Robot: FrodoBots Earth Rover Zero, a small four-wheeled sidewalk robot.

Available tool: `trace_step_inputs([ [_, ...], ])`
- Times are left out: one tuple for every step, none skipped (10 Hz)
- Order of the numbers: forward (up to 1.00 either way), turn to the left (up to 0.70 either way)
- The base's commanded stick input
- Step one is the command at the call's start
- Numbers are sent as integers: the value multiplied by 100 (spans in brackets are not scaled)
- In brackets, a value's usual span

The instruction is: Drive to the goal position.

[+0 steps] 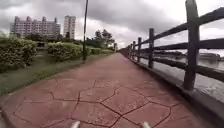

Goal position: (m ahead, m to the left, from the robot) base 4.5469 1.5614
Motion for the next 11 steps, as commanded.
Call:
trace_step_inputs([
  [50,0],
  [50,0],
  [50,0],
  [50,0],
  [50,0],
  [50,0],
  [50,0],
  [50,0],
  [50,0],
  [50,0],
  [50,27],
])
